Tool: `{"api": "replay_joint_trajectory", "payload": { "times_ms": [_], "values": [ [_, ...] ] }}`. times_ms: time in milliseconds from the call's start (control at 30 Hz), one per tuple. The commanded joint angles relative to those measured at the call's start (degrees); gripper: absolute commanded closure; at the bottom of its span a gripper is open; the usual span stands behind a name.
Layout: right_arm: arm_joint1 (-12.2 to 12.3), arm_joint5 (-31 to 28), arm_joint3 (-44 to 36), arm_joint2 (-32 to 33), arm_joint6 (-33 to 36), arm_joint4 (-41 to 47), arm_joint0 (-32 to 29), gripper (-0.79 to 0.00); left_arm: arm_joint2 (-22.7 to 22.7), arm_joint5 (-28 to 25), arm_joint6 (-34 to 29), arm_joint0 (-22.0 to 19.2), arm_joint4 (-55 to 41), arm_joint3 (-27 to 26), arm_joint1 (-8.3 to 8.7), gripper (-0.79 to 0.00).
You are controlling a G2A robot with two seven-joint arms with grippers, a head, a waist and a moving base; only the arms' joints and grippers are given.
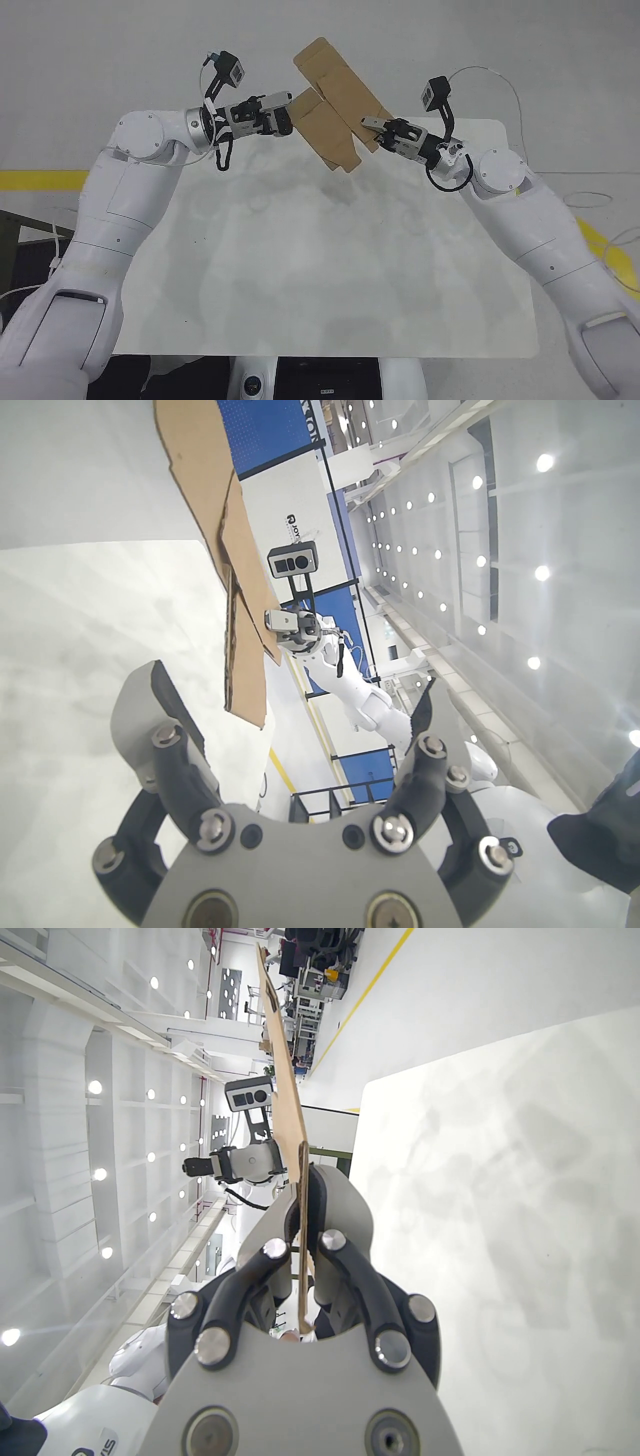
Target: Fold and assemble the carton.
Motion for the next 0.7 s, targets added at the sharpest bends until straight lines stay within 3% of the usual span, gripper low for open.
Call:
{"api": "replay_joint_trajectory", "payload": {
  "times_ms": [0,600,633,667],
  "values": [
    [-0.1,0.6,-0.5,0.5,-0.1,-0.2,-0.4,0.0,0.8,0.8,0.0,-0.2,-0.5,0.2,-0.39,-0.785],
    [-1.8,2.6,-1.8,3.9,-1.8,-1.0,-3.1,0.0,3.8,3.4,1.9,0.5,1.6,0.1,-2.31,-0.785],
    [-2.0,2.6,-1.7,4.0,-1.9,-1.0,-3.2,0.0,3.9,3.2,2.3,0.6,1.8,0.0,-2.38,-0.708],
    [-2.1,2.6,-1.6,4.1,-2.0,-1.1,-3.2,0.0,4.0,3.4,2.7,0.7,1.9,-0.1,-2.47,-0.48]
  ]
}}
